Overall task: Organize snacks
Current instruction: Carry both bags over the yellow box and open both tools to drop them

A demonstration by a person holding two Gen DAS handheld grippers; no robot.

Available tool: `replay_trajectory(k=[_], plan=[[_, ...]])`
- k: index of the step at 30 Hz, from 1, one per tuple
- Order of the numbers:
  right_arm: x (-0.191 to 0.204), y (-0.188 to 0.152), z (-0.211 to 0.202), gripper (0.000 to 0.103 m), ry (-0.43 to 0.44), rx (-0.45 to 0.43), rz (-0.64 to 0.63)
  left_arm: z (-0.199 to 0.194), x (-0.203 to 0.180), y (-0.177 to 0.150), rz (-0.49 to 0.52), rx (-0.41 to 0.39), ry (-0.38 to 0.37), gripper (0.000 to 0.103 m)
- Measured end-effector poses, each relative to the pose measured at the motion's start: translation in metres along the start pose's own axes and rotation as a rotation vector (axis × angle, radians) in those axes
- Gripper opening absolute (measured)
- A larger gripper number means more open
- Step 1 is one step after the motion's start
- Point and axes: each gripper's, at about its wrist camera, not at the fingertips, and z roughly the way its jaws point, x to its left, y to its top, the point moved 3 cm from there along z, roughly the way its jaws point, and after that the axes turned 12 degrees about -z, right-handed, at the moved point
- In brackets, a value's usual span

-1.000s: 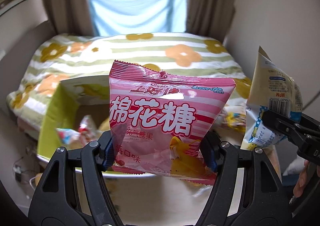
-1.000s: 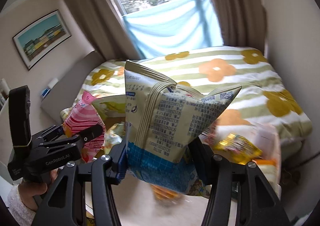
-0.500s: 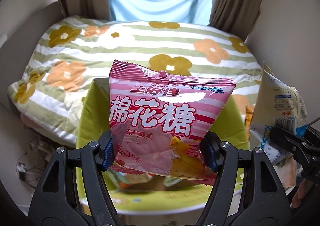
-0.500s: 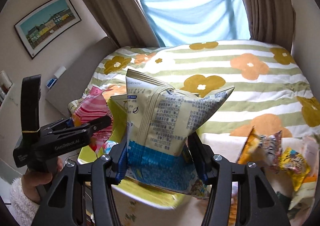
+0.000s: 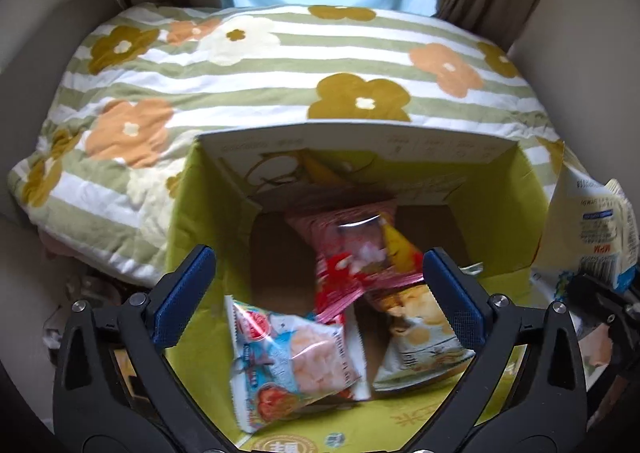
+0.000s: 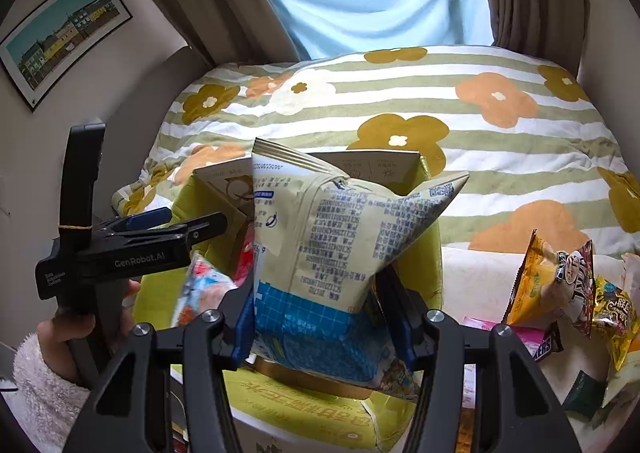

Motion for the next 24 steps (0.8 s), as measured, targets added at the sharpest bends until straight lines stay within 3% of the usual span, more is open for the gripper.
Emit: replay_trajectory(k=[6, 12, 13, 15, 16, 20, 24], plan=[[-0.003, 0.003, 0.017, 0.051, 0.025, 0.038, -0.012, -0.009, 0.010, -0.021, -0.041, 0.012, -0.008, 0.102], [-0.002, 0.016, 0.020, 0.051, 0.016, 0.022, -0.031, -0.020, 0.017, -0.030, -0.065, -0.013, 0.002, 0.102], [-0.003, 0.018, 0.021, 0.054, 0.007, 0.013, -0.035, -0.023, 0.018, -0.031, -0.072, -0.019, -0.001, 0.102], [-0.003, 0.021, 0.020, 0.080, -0.031, -0.011, -0.045, -0.028, 0.019, -0.035, -0.080, -0.024, -0.002, 0.102], [-0.004, 0.022, 0.017, 0.098, -0.051, -0.033, -0.046, -0.030, 0.020, -0.037, -0.084, -0.025, 0.000, 0.102], [-0.003, 0.014, 0.000, 0.102, -0.084, -0.125, -0.047, -0.038, 0.024, -0.045, -0.099, -0.022, -0.014, 0.102], [0.002, 0.003, -0.005, 0.102, -0.111, -0.110, -0.077, -0.044, 0.027, -0.054, -0.102, -0.020, -0.015, 0.102]])
